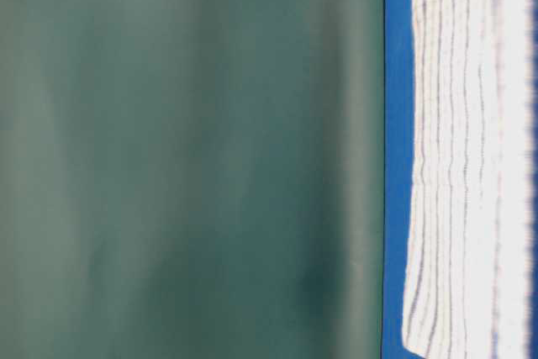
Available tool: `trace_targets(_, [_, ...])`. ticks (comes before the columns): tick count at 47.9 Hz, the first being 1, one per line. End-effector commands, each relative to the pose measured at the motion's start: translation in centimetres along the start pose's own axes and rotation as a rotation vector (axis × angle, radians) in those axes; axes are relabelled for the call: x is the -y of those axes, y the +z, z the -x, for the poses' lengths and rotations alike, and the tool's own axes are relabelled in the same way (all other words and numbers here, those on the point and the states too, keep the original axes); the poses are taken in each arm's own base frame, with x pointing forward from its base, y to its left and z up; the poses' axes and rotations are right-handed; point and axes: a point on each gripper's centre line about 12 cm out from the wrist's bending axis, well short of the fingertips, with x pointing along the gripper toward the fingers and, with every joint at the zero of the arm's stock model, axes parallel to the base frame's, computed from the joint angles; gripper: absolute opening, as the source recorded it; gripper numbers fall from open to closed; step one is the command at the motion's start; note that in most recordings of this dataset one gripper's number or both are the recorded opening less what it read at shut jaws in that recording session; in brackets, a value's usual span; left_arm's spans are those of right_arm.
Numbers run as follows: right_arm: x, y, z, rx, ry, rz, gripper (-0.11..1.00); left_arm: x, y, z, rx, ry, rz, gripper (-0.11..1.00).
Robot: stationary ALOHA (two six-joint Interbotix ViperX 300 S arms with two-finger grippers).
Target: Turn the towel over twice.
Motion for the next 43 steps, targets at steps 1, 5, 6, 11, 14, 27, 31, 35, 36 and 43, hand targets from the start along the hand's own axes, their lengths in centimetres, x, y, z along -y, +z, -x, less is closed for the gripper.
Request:
trace_targets(1, [-1.5,-0.1,-0.9,-0.014,0.026,0.013,0.05,1.1,-0.2,-0.5,0.01,-0.035,-0.008,0.03])
trace_targets(5, [-2.5,-0.8,-1.9,-0.05,0.032,0.025,0.05,2.2,-0.5,-0.9,0.013,-0.066,-0.012,0.03])
trace_targets(6, [-2.8,-0.9,-2.0,-0.056,0.035,0.033,0.05,2.4,-0.6,-1.0,0.009,-0.074,-0.013,0.03])
trace_targets(11, [-3.6,-1.1,-2.5,-0.068,0.043,0.046,0.05,3.3,-1.1,-1.5,-0.008,-0.097,-0.014,0.03])
trace_targets(14, [-3.7,-1.0,-2.6,-0.07,0.044,0.049,0.05,3.5,-1.2,-1.7,-0.015,-0.101,-0.013,0.03])
trace_targets(27, [-3.6,-1.1,-2.6,-0.08,0.036,0.059,0.05,3.7,-1.3,-2.0,-0.025,-0.104,-0.019,0.03])
trace_targets(31, [-3.7,-1.1,-2.6,-0.079,0.037,0.062,0.05,3.8,-1.2,-2.0,-0.022,-0.104,-0.019,0.03])
trace_targets(35, [-3.8,-0.9,-2.5,-0.074,0.041,0.061,0.05,3.8,-1.2,-2.0,-0.022,-0.104,-0.019,0.06])
trace_targets(36, [-3.8,-0.9,-2.5,-0.073,0.042,0.061,0.05,3.8,-1.2,-2.0,-0.022,-0.105,-0.02,0.08])
trace_targets(43, [-4.2,-0.4,-1.7,-0.046,0.065,0.068,0.06,3.9,-0.8,-1.9,-0.012,-0.108,-0.018,0.34])
